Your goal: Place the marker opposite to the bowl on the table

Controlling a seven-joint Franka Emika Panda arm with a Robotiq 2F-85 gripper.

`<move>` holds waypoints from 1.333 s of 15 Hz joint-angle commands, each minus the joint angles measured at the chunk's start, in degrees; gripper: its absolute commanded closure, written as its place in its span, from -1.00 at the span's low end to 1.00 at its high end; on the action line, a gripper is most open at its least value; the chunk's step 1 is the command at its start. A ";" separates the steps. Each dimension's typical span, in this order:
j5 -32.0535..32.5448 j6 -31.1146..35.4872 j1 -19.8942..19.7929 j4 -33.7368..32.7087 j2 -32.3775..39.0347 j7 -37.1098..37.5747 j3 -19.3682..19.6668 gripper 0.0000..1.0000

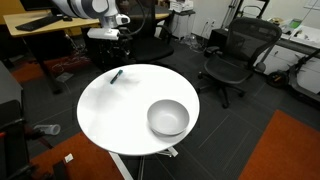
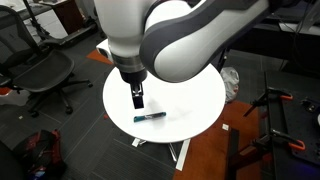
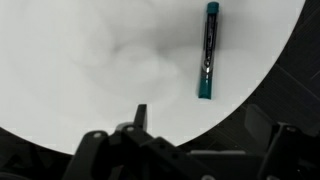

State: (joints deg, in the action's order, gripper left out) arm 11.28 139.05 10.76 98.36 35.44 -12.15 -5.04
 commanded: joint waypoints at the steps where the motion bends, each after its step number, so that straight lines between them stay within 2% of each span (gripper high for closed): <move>1: 0.79 -3.25 -1.39 7.81 -9.73 -0.35 0.00 -1.00; 8: -2.17 -4.34 -6.07 20.03 -25.06 -4.36 -0.68 -1.00; 14: -4.84 -3.06 -7.54 30.20 -36.16 -8.16 0.11 -1.00; 17: -5.85 -2.80 -7.48 34.00 -40.01 -9.18 0.76 -1.00; 18: -4.32 -3.41 -7.02 29.86 -35.78 -6.86 0.60 -1.00; 20: -4.46 -3.40 -6.98 31.87 -37.82 -6.92 0.82 -1.00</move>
State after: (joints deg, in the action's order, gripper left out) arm 6.81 135.82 3.46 130.37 -2.41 -19.09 -4.51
